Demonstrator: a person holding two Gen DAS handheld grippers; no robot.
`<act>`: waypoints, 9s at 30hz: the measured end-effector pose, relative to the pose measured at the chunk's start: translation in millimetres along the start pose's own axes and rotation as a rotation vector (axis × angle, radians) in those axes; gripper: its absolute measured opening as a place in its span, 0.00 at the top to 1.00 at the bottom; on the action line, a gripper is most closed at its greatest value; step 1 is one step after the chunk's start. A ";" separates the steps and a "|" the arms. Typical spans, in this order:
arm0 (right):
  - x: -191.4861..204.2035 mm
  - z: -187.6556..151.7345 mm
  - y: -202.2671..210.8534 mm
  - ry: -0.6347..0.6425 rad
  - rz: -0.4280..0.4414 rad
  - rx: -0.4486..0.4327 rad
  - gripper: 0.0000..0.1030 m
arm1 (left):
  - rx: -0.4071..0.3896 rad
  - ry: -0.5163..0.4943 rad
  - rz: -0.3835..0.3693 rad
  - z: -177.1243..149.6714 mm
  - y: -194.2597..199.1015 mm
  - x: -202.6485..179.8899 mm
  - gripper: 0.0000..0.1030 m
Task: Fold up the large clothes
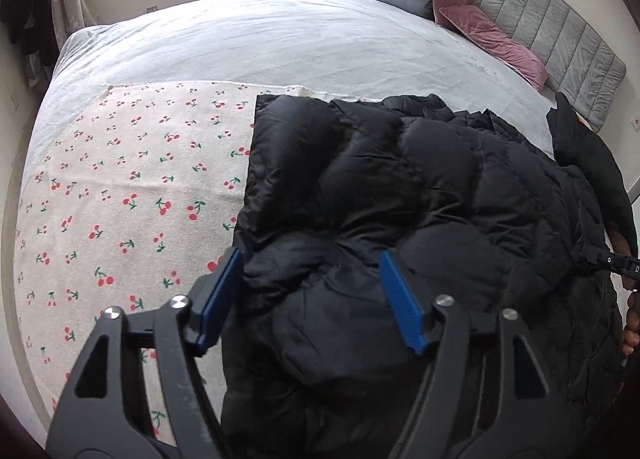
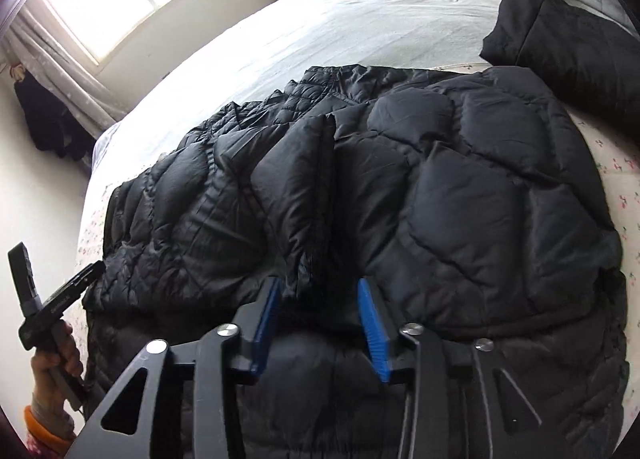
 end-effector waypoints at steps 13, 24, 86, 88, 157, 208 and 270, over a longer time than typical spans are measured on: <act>-24.3 -48.7 148.3 0.082 -0.034 -0.102 0.24 | 0.077 0.023 -0.084 -59.0 119.5 -36.2 0.13; -39.8 -115.2 203.7 0.130 0.003 -0.094 0.22 | 0.114 -0.011 -0.092 -114.2 203.6 -46.6 0.09; -173.5 -230.3 208.5 0.066 -0.057 -0.025 0.39 | 0.211 0.017 -0.175 -236.7 207.8 -9.2 0.15; -172.4 -229.8 208.1 0.074 -0.058 -0.023 0.39 | 0.205 0.013 -0.172 -234.4 202.9 -11.6 0.16; -141.3 14.6 56.7 0.004 -0.070 -0.203 0.67 | -0.008 0.278 -0.199 -17.5 58.5 9.1 0.66; -145.1 93.2 56.9 -0.013 -0.102 -0.334 0.94 | -0.143 0.276 -0.024 50.4 33.6 25.3 0.93; -111.4 -53.6 75.7 0.220 -0.222 -0.142 0.27 | -0.014 0.097 0.125 -87.4 87.4 -29.5 0.15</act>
Point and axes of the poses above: each gripper's, at about its wrist camera, not at the fingertips, and y roughly against the way its jaws point, x to its left, z to its top, the point moved 10 cm from there along -y, roughly the way its jaws point, and after that the axes turned 10 degrees about -x, right-handed, at the moved point
